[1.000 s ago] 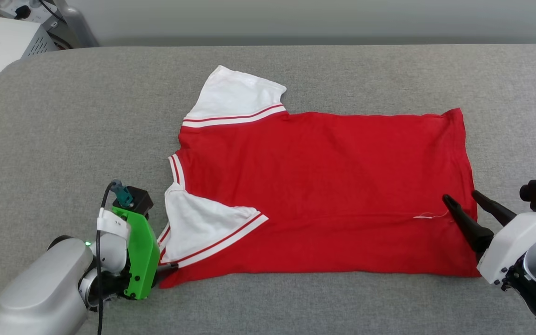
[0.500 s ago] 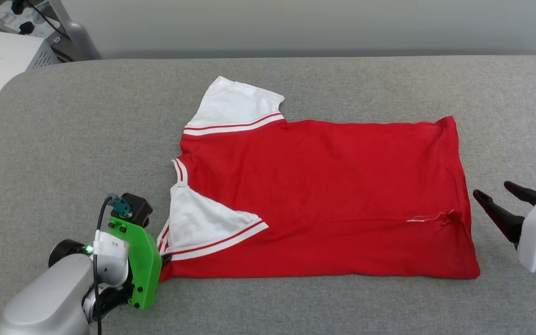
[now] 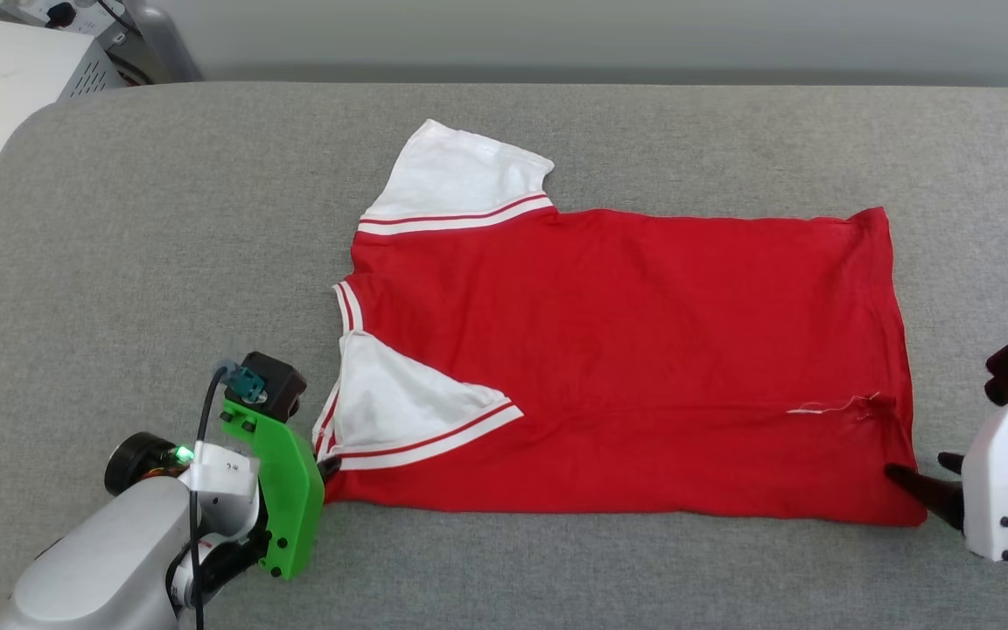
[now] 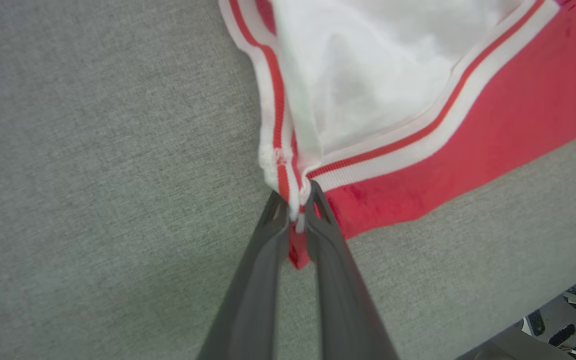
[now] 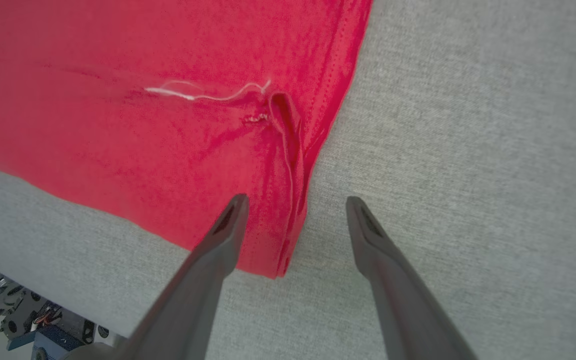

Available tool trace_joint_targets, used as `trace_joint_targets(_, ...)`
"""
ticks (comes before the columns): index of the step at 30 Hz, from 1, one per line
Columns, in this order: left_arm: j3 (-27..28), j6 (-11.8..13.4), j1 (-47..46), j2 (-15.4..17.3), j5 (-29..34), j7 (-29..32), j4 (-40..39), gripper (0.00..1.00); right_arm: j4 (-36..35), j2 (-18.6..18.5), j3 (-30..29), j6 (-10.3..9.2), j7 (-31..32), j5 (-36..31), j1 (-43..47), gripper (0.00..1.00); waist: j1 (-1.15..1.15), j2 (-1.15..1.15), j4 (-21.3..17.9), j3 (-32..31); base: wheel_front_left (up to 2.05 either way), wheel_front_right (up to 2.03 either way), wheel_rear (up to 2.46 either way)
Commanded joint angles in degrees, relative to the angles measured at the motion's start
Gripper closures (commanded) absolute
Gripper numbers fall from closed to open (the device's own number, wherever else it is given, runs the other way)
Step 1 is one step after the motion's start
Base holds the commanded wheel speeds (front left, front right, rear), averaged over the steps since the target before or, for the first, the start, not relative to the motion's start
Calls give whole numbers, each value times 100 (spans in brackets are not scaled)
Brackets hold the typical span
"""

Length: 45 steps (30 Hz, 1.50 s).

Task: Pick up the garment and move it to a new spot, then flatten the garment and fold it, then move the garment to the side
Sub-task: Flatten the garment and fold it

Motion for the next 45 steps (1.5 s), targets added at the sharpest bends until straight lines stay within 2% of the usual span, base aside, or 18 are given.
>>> trace_joint_targets(1,-13,41,36,-17,31,-41,-23,100,155,113,67,-4,-23,-69,63,0,0,0,42,72,0,0,0)
trace_joint_targets(8,-14,69,141,-77,8,-197,74,100,865,512,438,-4,-263,-167,185,0,0,0,50,123,0,0,0)
trace_joint_targets(9,-14,70,169,-84,2,-229,100,100,882,527,477,-4,-348,-149,185,22,0,0,39,107,0,0,0)
trace_joint_targets(10,-16,72,213,-90,-10,-265,133,100,894,537,514,-4,-467,-129,176,78,0,0,16,77,0,0,0)
trace_joint_targets(11,4,77,255,-101,-46,-310,155,100,897,536,529,-4,-564,-110,164,100,0,0,-3,47,0,0,0)
trace_joint_targets(18,121,156,549,-34,-200,-576,118,100,577,248,518,-4,-1175,21,140,100,0,0,-154,-281,0,0,0)
trace_joint_targets(29,151,498,1092,511,-346,-428,-860,100,-309,-45,18,-4,-1249,113,925,100,0,0,-207,-560,0,0,0)
trace_joint_targets(36,163,735,1315,669,-436,-337,-1205,100,-480,143,-335,-4,-976,65,1295,100,0,0,-219,-437,0,0,0)
trace_joint_targets(42,149,772,1309,520,-476,-364,-924,100,-39,439,-342,-4,-772,-92,1138,100,0,0,-220,-260,0,0,0)
trace_joint_targets(45,149,774,1254,434,-408,-474,-705,100,217,519,-289,-4,-915,-255,1011,100,0,0,-196,-230,0,0,0)
